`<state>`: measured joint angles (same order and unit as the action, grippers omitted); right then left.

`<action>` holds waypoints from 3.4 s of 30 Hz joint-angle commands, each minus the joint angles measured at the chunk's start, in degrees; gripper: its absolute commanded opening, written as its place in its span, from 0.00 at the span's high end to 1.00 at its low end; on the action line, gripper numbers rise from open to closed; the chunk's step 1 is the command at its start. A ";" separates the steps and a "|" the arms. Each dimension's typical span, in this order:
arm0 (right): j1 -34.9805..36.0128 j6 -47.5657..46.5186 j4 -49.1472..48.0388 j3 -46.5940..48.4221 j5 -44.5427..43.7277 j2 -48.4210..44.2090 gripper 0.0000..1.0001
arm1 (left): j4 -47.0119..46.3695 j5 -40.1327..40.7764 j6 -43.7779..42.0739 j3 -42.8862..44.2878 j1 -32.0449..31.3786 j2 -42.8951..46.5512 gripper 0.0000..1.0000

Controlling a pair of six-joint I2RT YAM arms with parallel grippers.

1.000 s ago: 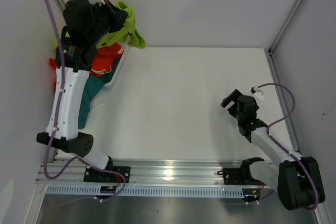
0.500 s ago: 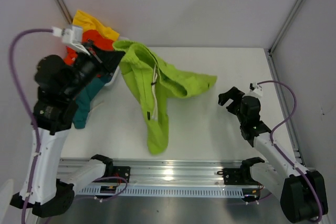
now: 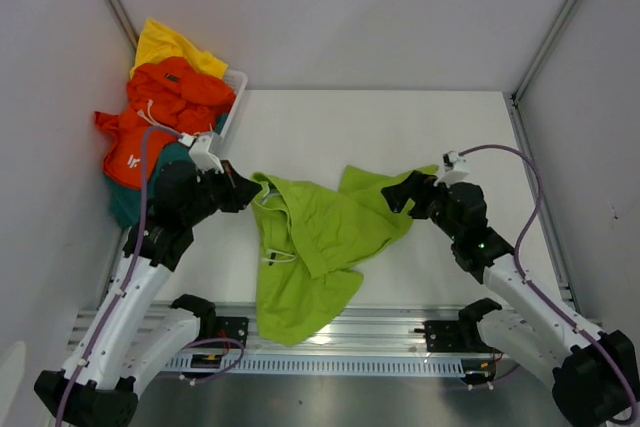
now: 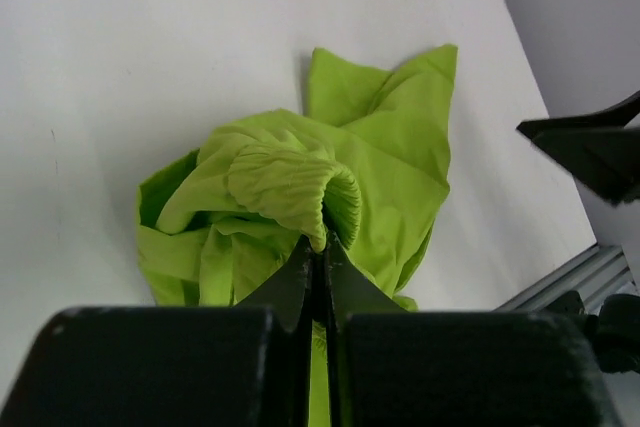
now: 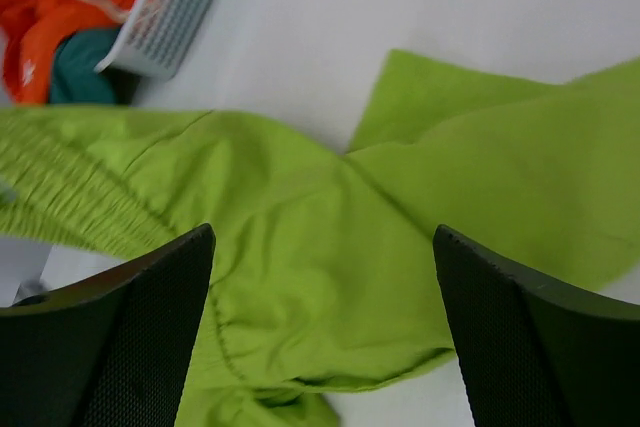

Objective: Fold and stack the shorts
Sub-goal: Move the shorts to the center of the board, then flatten the shorts out

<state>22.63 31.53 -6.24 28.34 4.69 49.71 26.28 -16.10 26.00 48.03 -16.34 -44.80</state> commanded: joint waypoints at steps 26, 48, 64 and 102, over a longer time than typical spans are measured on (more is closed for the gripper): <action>57.61 -2.96 20.22 29.14 -43.01 42.57 0.21 | 0.96 5.29 1.42 2.68 -0.10 3.13 1.00; 35.40 -27.08 24.09 52.43 -42.67 41.68 1.00 | -0.35 5.72 1.95 -2.06 -0.19 2.17 1.00; 27.12 -26.27 20.85 63.23 -14.99 45.08 0.01 | -0.71 10.29 4.50 -8.21 -0.19 6.21 1.00; 72.73 -2.17 27.51 16.76 -28.24 30.18 0.47 | 2.19 14.69 6.70 -6.90 -0.19 4.72 1.00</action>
<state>95.09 26.61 22.65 46.06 -20.67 79.02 29.30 -1.67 32.01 39.88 -16.36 -39.94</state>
